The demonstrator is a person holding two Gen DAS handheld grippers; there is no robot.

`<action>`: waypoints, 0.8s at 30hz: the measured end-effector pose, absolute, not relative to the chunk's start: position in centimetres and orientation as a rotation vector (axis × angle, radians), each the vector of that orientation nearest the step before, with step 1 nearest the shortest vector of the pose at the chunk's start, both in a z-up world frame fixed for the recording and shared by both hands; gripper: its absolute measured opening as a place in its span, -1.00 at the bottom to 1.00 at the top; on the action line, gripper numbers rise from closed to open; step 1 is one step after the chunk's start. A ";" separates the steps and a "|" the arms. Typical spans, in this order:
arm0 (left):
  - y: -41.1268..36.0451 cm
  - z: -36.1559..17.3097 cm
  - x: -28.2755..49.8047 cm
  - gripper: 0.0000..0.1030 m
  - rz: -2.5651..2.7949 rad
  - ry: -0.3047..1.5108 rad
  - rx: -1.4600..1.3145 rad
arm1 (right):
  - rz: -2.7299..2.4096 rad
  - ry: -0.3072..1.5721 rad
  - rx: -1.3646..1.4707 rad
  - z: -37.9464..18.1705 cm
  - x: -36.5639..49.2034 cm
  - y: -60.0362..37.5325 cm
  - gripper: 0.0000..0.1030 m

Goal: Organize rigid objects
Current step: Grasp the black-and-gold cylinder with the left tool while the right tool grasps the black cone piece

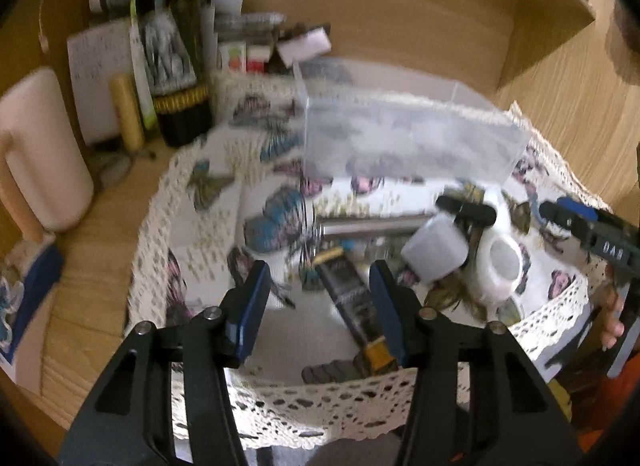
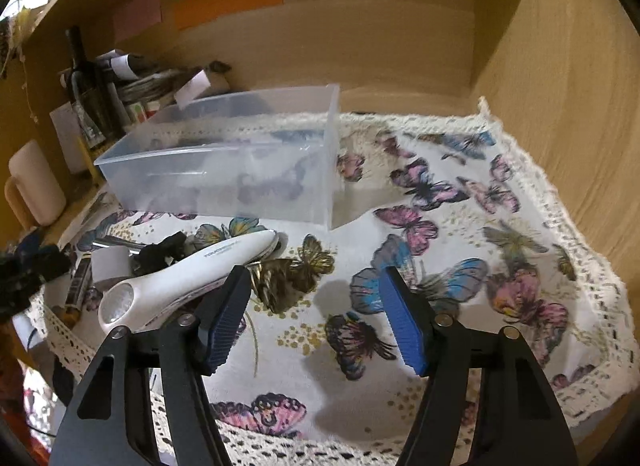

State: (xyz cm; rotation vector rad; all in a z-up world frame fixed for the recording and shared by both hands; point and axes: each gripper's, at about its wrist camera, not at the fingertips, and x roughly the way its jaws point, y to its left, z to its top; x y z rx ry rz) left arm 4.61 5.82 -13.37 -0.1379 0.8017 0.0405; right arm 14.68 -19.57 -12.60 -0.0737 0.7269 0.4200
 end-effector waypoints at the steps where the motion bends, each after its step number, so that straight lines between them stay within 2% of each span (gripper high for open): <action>1: 5.8 -13.7 4.8 0.02 0.035 0.818 -0.146 | 0.430 0.738 -0.076 -12.7 15.0 -19.3 0.23; 3: 6.0 -13.9 4.7 0.02 0.018 0.818 -0.166 | 0.454 0.762 -0.087 -13.2 15.4 -18.5 0.21; 6: 5.4 -14.0 4.8 0.01 -0.007 0.835 -0.145 | 0.472 0.801 -0.095 -14.0 16.0 -17.3 0.01; 7: 5.3 -14.1 5.0 0.01 -0.011 0.841 -0.144 | 0.475 0.817 -0.094 -14.4 16.3 -17.0 -0.09; 8: 5.0 -14.4 5.2 0.01 -0.012 0.849 -0.134 | 0.469 0.830 -0.109 -14.6 16.4 -16.7 -0.28; 9: 4.8 -14.5 5.2 -0.01 -0.006 0.846 -0.120 | 0.465 0.829 -0.114 -14.7 16.4 -16.6 -0.35; 10: 4.5 -14.5 5.2 -0.03 0.002 0.839 -0.098 | 0.462 0.828 -0.117 -14.7 16.4 -16.6 -0.37; 11: 4.2 -14.5 5.2 -0.15 0.007 0.833 -0.085 | 0.464 0.828 -0.117 -14.8 16.3 -16.6 -0.43; 13: 4.1 -14.6 5.3 -0.35 0.027 0.823 -0.073 | 0.465 0.828 -0.115 -14.9 16.3 -16.7 -0.46; 15: 4.3 -14.6 5.3 -0.74 0.047 0.819 -0.072 | 0.461 0.816 -0.112 -14.8 16.2 -16.8 -0.47; 16: 4.5 -14.5 5.3 -0.80 0.049 0.820 -0.079 | 0.459 0.809 -0.111 -14.7 16.1 -16.9 -0.47; 24: 5.7 -11.4 4.2 -0.80 0.088 0.728 -0.084 | 0.452 0.725 -0.077 -12.7 14.5 -18.2 -0.49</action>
